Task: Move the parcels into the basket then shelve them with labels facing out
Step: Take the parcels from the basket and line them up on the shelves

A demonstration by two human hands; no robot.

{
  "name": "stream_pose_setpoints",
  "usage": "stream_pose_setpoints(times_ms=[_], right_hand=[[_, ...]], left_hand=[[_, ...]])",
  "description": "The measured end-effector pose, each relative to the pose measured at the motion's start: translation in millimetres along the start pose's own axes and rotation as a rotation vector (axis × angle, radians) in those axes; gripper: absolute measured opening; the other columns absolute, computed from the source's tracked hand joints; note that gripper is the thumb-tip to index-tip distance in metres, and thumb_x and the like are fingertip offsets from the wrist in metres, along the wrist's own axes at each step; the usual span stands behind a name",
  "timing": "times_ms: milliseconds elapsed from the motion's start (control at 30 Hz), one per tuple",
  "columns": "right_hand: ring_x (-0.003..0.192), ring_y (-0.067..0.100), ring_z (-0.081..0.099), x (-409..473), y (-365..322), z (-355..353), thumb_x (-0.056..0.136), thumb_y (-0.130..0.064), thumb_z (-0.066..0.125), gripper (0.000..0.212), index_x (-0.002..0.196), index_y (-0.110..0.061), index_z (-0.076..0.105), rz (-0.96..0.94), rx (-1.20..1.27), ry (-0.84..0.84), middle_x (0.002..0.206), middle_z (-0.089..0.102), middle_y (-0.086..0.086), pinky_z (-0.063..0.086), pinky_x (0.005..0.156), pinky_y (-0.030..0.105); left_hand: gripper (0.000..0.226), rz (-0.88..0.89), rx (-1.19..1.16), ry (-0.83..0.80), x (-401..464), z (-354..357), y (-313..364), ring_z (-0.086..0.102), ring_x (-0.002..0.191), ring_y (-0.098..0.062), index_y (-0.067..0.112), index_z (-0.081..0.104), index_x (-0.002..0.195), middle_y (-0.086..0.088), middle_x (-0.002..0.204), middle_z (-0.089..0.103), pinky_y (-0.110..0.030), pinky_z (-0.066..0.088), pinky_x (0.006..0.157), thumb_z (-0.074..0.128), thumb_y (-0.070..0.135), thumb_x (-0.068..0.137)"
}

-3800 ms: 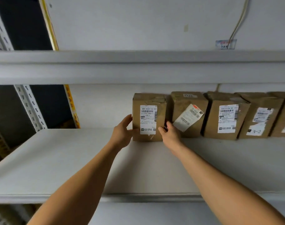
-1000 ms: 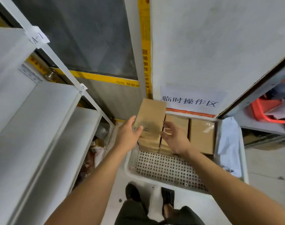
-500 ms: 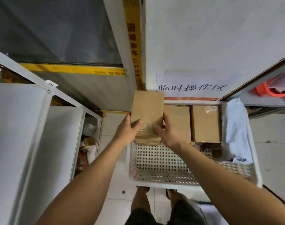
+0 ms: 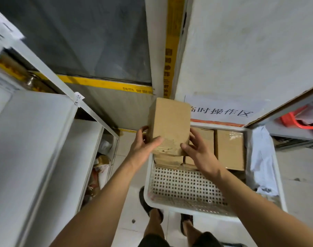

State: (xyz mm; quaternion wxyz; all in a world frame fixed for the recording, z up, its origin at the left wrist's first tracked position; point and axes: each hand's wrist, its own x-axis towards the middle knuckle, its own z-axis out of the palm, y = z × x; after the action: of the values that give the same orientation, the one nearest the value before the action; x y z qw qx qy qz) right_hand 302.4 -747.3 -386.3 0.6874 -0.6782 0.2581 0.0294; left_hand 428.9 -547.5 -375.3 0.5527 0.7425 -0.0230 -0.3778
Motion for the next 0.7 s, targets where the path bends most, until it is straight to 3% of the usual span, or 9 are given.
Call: stream_pose_setpoints(times_ms=[133, 200, 300, 367, 400, 467, 533, 633, 700], right_hand=[[0.134, 0.017, 0.057, -14.4, -39.2, 9.6, 0.108, -0.025, 0.056, 0.050, 0.154, -0.032, 0.040, -0.168, -0.289, 0.099, 0.151, 0.051, -0.005, 0.052, 0.110, 0.041], [0.131, 0.010, 0.056, -26.6, -63.1, 15.9, 0.108, -0.036, 0.055, 0.050, 0.155, -0.028, 0.043, -0.246, -0.327, 0.083, 0.150, 0.051, -0.011, 0.050, 0.107, 0.032], [0.123, -0.015, 0.056, -50.9, -94.9, 25.7, 0.107, -0.040, 0.057, 0.052, 0.157, -0.035, 0.043, -0.274, -0.162, -0.108, 0.145, 0.054, -0.024, 0.049, 0.101, 0.014], [0.114, -0.025, 0.056, -62.8, -106.5, 31.3, 0.107, -0.031, 0.060, 0.052, 0.155, -0.036, 0.042, -0.229, 0.001, -0.250, 0.138, 0.056, -0.030, 0.048, 0.093, 0.004], [0.119, -0.019, 0.058, -67.1, -108.7, 33.9, 0.105, -0.029, 0.063, 0.054, 0.155, -0.034, 0.044, -0.207, 0.053, -0.297, 0.139, 0.059, -0.027, 0.050, 0.098, 0.009], [0.130, 0.008, 0.063, -72.8, -107.5, 38.8, 0.102, -0.027, 0.068, 0.051, 0.151, -0.028, 0.052, -0.177, 0.142, -0.347, 0.141, 0.066, -0.011, 0.052, 0.110, 0.034], [0.129, 0.026, 0.067, -75.4, -104.3, 42.9, 0.098, -0.028, 0.074, 0.050, 0.145, -0.019, 0.057, -0.141, 0.241, -0.400, 0.139, 0.069, 0.004, 0.053, 0.109, 0.050], [0.124, 0.034, 0.069, -80.3, -102.4, 53.3, 0.093, -0.028, 0.080, 0.060, 0.143, -0.007, 0.054, -0.054, 0.333, -0.471, 0.135, 0.070, 0.014, 0.053, 0.107, 0.055], [0.122, 0.032, 0.070, -84.1, -100.9, 62.9, 0.084, -0.038, 0.090, 0.078, 0.145, -0.008, 0.052, -0.024, 0.312, -0.488, 0.133, 0.072, 0.012, 0.054, 0.106, 0.055]], left_hand=[[0.099, 0.138, 0.173, 0.315, -40.5, 5.9, 35.0, 0.048, 0.124, -0.007, 0.030, 0.030, 0.161, 0.009, 0.140, 0.046, -0.020, 0.042, 0.100, 0.088, 0.043, 0.082], [0.109, 0.217, 0.297, 0.485, -59.4, 10.4, 46.7, 0.038, 0.136, -0.015, 0.031, 0.024, 0.163, 0.003, 0.147, 0.040, -0.032, 0.037, 0.111, 0.089, 0.047, 0.077], [0.120, 0.308, 0.458, 0.624, -85.2, 16.9, 57.1, 0.035, 0.144, -0.025, 0.030, 0.018, 0.163, -0.003, 0.158, 0.037, -0.052, 0.036, 0.120, 0.089, 0.058, 0.071], [0.127, 0.314, 0.542, 0.662, -103.4, 22.5, 61.1, 0.033, 0.145, -0.028, 0.029, 0.013, 0.164, -0.005, 0.162, 0.034, -0.056, 0.033, 0.120, 0.084, 0.070, 0.068], [0.129, 0.308, 0.568, 0.672, -113.0, 25.9, 61.9, 0.032, 0.146, -0.029, 0.029, 0.009, 0.165, -0.005, 0.163, 0.033, -0.056, 0.031, 0.121, 0.082, 0.074, 0.068], [0.127, 0.295, 0.572, 0.665, -133.8, 32.3, 58.3, 0.027, 0.149, -0.024, 0.031, 0.003, 0.165, -0.002, 0.166, 0.029, -0.056, 0.029, 0.123, 0.080, 0.072, 0.073], [0.112, 0.319, 0.529, 0.661, -155.7, 36.2, 49.0, 0.026, 0.149, -0.015, 0.032, 0.006, 0.166, 0.004, 0.166, 0.032, -0.057, 0.030, 0.123, 0.076, 0.063, 0.084], [0.080, 0.402, 0.473, 0.664, -189.9, 36.4, 33.6, 0.029, 0.147, -0.003, 0.046, 0.019, 0.163, 0.018, 0.164, 0.037, -0.052, 0.035, 0.121, 0.067, 0.049, 0.099], [0.067, 0.457, 0.460, 0.646, -209.8, 35.1, 24.9, 0.031, 0.149, -0.006, 0.053, 0.021, 0.159, 0.019, 0.162, 0.041, -0.049, 0.040, 0.119, 0.059, 0.044, 0.104]])
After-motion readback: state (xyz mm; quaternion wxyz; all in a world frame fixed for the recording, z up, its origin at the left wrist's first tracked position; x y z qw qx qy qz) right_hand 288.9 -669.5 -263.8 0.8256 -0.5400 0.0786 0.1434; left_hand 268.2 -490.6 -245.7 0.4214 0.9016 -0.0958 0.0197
